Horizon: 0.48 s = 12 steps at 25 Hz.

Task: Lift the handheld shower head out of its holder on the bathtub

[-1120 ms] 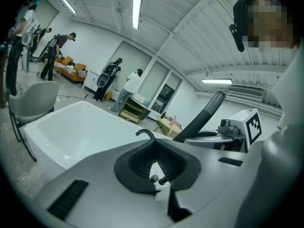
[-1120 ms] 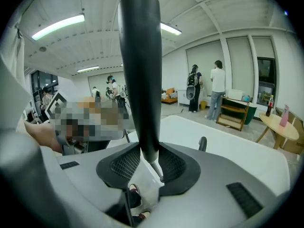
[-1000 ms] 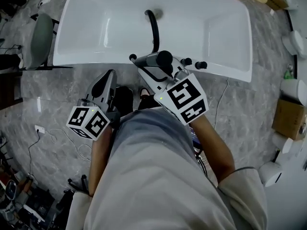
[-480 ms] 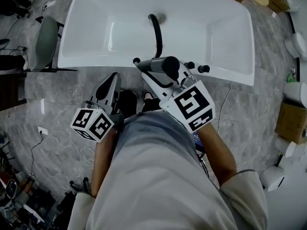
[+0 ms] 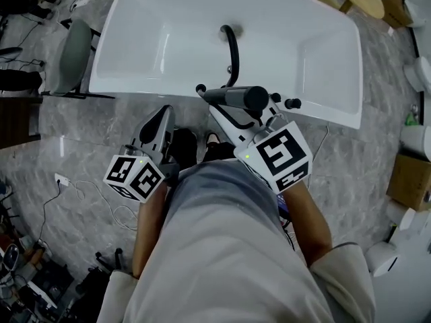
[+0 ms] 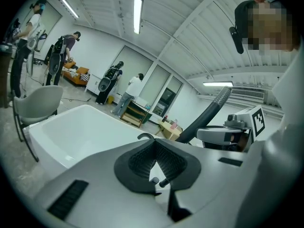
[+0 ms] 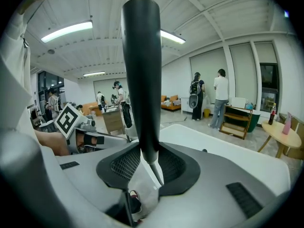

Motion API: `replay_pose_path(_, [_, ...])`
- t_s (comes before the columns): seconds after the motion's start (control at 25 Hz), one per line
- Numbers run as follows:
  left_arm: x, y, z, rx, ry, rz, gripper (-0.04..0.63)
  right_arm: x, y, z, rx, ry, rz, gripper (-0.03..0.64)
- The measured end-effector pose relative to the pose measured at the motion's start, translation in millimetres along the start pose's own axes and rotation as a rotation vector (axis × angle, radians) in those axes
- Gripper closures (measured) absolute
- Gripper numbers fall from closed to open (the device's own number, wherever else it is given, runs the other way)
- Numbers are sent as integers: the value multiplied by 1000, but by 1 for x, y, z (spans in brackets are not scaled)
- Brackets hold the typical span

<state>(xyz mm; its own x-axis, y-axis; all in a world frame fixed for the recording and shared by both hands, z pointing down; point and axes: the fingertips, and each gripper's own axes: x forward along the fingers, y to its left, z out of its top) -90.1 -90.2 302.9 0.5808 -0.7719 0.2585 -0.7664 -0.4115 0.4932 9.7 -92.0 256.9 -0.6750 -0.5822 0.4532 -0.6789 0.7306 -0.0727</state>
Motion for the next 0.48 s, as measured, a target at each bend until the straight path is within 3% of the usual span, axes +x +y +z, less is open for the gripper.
replay_pose_path(0.48, [0,7,-12,-62,11,-3,589,-1,-8,-7,10,24,10,486])
